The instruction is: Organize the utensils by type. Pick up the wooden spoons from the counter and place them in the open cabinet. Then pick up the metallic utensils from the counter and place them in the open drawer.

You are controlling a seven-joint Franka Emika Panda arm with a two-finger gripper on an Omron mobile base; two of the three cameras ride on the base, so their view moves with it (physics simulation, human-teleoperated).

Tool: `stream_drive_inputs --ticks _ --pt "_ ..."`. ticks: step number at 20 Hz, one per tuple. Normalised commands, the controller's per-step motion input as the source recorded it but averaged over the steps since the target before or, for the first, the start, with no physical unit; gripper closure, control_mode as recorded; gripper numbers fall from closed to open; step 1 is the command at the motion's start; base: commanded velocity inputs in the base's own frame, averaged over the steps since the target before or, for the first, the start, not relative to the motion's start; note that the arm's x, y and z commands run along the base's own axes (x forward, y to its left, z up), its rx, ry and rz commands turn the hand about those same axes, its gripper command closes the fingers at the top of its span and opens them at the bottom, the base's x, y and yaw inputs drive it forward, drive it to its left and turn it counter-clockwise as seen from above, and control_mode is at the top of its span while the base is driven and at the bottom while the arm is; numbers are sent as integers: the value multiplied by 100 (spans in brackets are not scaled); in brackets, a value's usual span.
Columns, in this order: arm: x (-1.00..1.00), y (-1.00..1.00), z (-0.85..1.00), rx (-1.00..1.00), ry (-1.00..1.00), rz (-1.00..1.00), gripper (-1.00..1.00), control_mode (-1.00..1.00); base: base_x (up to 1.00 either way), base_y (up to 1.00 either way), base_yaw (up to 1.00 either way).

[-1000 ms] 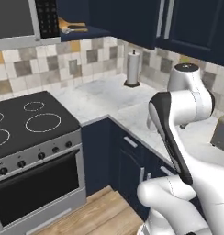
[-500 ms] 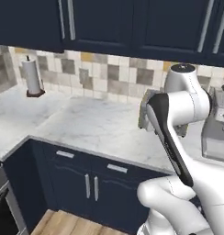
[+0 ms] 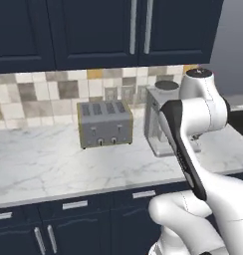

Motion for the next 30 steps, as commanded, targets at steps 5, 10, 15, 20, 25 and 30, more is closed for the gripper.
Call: stream_drive_inputs --ticks 5,10,15,20,25,30 --pt "0 0 0 0 0 0 -100 100 -40 -64 -40" --pt "0 0 0 0 0 0 -100 100 -25 -84 -34" --pt "0 0 0 0 0 0 -100 100 2 -97 -27" --pt "0 0 0 0 0 0 -100 100 13 -97 -18" --pt "0 0 0 0 0 0 -100 100 18 -95 -15" --pt "0 0 0 0 0 0 -100 100 25 -90 -6"
